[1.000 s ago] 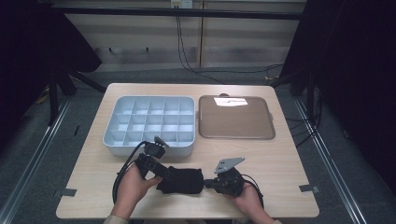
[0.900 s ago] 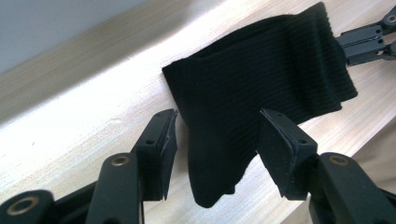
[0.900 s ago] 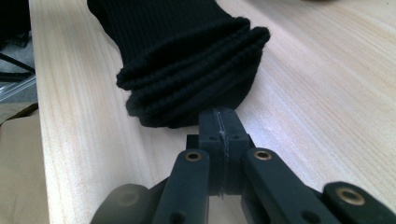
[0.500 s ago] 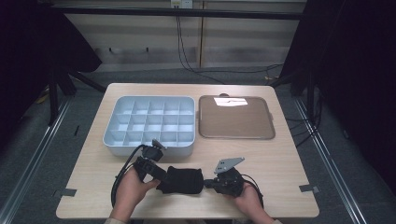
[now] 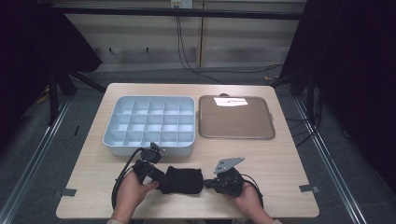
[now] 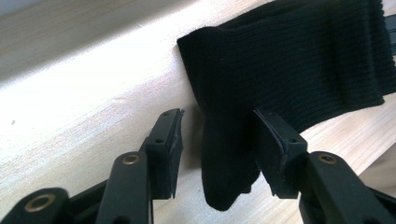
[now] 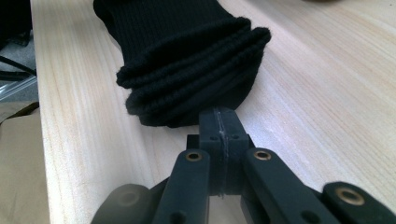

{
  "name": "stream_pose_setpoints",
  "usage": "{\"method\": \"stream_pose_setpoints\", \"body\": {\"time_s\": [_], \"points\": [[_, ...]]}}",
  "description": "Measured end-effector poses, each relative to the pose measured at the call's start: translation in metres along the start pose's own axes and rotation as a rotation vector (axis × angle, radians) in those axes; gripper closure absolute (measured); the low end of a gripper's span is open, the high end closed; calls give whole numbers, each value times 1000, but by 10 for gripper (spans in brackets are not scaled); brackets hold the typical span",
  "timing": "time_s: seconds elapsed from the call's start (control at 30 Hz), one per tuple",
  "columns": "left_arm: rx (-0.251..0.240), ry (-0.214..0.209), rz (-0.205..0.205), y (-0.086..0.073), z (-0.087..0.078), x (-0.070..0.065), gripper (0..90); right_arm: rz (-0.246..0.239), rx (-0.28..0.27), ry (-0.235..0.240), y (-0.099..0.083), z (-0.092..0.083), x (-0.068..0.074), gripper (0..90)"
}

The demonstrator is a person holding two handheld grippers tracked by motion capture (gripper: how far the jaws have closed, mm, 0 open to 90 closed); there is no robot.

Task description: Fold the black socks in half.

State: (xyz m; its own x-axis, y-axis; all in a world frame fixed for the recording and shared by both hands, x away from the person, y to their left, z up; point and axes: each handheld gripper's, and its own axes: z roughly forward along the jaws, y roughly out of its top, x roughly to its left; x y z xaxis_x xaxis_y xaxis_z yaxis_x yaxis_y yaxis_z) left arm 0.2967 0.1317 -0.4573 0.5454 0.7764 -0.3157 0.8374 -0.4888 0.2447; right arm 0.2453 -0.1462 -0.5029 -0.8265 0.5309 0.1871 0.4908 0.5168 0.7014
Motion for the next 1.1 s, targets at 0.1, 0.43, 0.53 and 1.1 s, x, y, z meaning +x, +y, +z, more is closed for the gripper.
{"method": "stream_pose_setpoints", "body": {"time_s": [0.1, 0.43, 0.53, 1.1], "points": [[-2, 9, 2, 0, 1, 0, 547, 0, 0, 1, 0, 0, 0, 898], [0, 1, -16, 0, 6, 2, 580, -6, 0, 4, 1, 1, 0, 898], [-2, 3, -18, 0, 7, 3, 588, 0, 3, 6, 1, 1, 1, 898], [-8, -32, -11, 0, 12, 2, 705, -14, 2, 11, 3, 4, 1, 899]]}}
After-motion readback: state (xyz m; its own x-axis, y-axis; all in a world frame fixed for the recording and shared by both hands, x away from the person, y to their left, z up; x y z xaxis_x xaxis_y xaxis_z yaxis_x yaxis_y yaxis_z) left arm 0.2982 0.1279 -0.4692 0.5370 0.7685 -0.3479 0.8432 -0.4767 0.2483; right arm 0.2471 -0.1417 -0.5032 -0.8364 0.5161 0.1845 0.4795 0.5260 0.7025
